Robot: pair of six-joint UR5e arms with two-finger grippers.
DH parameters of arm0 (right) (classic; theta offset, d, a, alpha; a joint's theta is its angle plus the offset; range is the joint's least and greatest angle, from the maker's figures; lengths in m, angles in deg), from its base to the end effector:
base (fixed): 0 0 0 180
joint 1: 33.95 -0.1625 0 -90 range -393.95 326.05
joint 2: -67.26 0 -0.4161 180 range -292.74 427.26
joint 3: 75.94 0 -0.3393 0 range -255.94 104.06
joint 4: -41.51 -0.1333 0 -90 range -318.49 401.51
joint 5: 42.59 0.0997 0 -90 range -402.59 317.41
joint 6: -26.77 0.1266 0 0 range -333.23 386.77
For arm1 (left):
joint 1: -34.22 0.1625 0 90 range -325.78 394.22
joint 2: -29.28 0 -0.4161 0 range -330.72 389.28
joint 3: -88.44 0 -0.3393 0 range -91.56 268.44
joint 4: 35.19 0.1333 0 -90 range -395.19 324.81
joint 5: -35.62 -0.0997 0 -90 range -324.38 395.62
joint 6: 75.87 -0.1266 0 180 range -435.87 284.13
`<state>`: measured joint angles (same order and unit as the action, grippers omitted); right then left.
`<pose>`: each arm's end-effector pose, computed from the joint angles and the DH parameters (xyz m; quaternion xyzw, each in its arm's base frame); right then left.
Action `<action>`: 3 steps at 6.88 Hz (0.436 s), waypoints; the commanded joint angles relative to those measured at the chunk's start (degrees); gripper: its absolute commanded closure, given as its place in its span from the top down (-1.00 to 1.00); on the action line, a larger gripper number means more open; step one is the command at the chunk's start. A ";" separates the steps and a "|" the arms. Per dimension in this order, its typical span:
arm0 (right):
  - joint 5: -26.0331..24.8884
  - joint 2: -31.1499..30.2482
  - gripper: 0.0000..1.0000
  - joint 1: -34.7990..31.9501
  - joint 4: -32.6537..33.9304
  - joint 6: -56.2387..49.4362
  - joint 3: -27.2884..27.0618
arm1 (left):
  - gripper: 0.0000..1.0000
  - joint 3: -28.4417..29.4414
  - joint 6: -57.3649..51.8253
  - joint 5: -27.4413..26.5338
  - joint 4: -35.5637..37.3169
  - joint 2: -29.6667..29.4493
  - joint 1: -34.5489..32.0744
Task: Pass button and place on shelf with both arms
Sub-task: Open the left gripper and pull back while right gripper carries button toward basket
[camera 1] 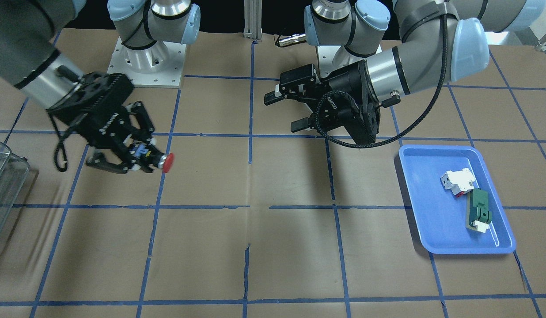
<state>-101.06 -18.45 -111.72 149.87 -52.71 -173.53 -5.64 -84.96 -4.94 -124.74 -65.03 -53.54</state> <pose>0.0945 -0.5059 0.4116 -0.5449 0.7916 -0.2325 0.1499 -0.2115 -0.4629 0.4326 -0.0252 -0.9063 -0.0214 0.4214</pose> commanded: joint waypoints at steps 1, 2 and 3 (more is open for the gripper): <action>-11.95 0.02 -0.95 14.26 -3.59 -15.65 0.73 | 1.00 8.34 8.29 -20.23 -0.35 0.28 -5.98; -16.19 0.45 -0.95 18.32 -3.59 -18.40 2.38 | 1.00 11.95 8.74 -28.44 -3.75 0.36 -7.93; -18.24 1.59 -0.96 22.10 -2.72 -24.17 3.70 | 1.00 13.47 8.57 -39.75 -5.61 1.06 -8.65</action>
<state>-115.55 -17.85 -94.62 146.64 -70.74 -171.39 4.98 -76.80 -32.28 -127.89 -64.51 -60.61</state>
